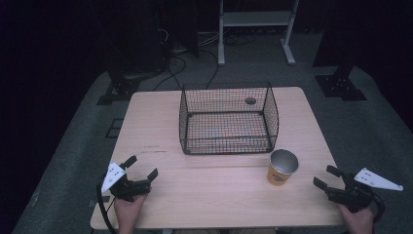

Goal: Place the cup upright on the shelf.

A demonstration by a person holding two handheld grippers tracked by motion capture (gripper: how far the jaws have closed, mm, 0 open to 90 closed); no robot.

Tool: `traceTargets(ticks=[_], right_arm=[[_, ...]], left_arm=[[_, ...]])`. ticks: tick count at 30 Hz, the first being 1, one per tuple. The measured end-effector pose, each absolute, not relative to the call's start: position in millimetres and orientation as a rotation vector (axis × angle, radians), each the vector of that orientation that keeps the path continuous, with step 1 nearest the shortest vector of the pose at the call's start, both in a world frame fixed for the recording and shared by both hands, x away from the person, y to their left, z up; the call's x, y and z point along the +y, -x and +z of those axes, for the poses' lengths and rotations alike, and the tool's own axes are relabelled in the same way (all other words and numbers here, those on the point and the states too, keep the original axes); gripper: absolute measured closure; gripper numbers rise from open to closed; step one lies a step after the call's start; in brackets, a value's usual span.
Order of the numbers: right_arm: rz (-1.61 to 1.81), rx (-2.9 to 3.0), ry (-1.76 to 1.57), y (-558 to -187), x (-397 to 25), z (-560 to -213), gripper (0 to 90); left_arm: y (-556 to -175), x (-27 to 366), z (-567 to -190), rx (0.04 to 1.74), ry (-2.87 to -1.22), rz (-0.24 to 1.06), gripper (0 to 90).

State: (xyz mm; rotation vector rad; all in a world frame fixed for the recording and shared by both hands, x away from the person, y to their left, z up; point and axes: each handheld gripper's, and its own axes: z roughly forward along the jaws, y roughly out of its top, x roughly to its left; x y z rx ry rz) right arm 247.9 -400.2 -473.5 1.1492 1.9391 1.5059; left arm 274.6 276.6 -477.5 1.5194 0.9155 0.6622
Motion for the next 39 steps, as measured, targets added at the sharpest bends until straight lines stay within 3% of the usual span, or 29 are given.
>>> traceTargets(ticks=[23, 39], right_arm=[[1.563, 2.096, -0.938, -238.8, -364.1, -453.4, 15.7], [1.548, 2.150, -0.897, -253.4, -332.0, -448.5, 14.8]], left_arm=[[-272.0, 270.8, -478.5, 0.895, -1.560, 0.656, 0.0], [-272.4, 273.3, -479.3, 0.900, -1.546, 0.643, 0.0]])
